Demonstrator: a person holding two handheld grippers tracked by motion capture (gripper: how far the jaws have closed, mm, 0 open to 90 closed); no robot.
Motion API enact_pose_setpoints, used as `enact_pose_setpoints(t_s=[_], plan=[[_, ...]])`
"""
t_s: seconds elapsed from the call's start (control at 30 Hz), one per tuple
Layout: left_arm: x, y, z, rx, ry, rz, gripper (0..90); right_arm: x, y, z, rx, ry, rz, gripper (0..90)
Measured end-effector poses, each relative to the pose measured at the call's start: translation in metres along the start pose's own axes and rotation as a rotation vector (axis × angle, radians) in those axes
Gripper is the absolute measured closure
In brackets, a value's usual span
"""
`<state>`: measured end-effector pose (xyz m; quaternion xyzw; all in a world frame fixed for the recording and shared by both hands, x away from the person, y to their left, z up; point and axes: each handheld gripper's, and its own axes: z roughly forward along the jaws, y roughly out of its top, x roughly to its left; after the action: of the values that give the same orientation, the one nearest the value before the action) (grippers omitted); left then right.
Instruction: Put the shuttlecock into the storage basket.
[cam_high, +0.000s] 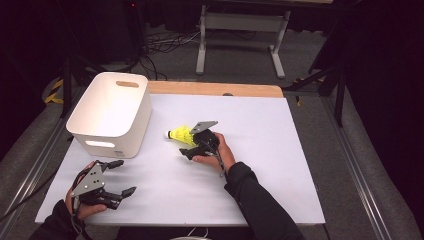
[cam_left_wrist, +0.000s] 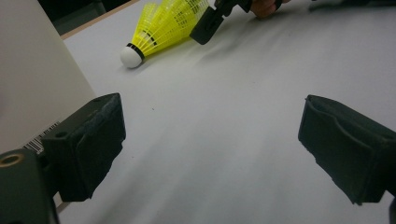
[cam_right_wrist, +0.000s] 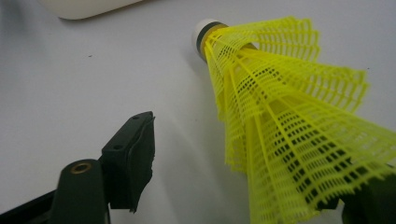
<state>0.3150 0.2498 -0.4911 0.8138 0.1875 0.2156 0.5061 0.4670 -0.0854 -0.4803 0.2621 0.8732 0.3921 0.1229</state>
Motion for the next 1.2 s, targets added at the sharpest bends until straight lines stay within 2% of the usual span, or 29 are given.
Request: enact_pose_setpoints(t_s=[0.1,0.17,0.2,0.23,0.27,0.3,0.4,0.5,0.63,0.7,0.87,1.13,1.2], plan=[[0.0,0.0,0.001,0.001,0.001,0.0,8.3,0.0,0.002,0.003,-0.01,-0.007,0.015,34.0],[-0.001,0.0,0.001,0.006,-0.003,0.002,8.4,-0.001,0.005,0.007,-0.019,-0.037,0.039,41.4],[-0.001,0.0,0.001,0.006,-0.003,0.002,8.4,-0.001,0.005,0.007,-0.019,-0.037,0.039,41.4],[-0.001,0.0,0.001,0.005,-0.002,0.001,8.3,-0.002,0.007,0.01,-0.024,-0.07,0.052,52.4],[-0.001,0.0,0.001,0.005,-0.003,0.0,8.4,-0.003,0.008,0.011,-0.024,-0.079,0.056,56.4],[-0.001,0.0,0.001,0.006,-0.002,0.001,8.4,-0.003,0.008,0.011,-0.024,-0.079,0.056,56.4],[-0.001,-0.001,0.001,0.005,-0.001,0.001,8.4,-0.005,0.013,0.013,-0.029,-0.129,0.054,74.8],[-0.001,-0.001,0.001,0.008,-0.002,0.003,8.4,-0.004,0.016,0.015,-0.027,-0.15,0.019,81.9],[-0.001,-0.001,0.002,0.012,-0.006,-0.01,8.5,-0.004,0.016,0.015,-0.03,-0.147,0.002,84.4],[-0.001,-0.001,0.003,0.016,-0.002,-0.002,8.5,-0.005,0.016,0.014,-0.039,-0.143,0.009,85.6],[0.0,0.001,0.007,0.027,0.007,-0.013,8.7,-0.006,0.015,0.006,-0.064,-0.129,0.018,86.0],[0.002,0.008,0.02,0.054,0.019,-0.017,9.2,-0.002,0.011,-0.015,-0.108,-0.094,0.008,86.0],[0.004,0.014,0.028,0.056,0.009,-0.009,9.3,0.006,0.008,-0.03,-0.132,-0.08,-0.022,85.9]])
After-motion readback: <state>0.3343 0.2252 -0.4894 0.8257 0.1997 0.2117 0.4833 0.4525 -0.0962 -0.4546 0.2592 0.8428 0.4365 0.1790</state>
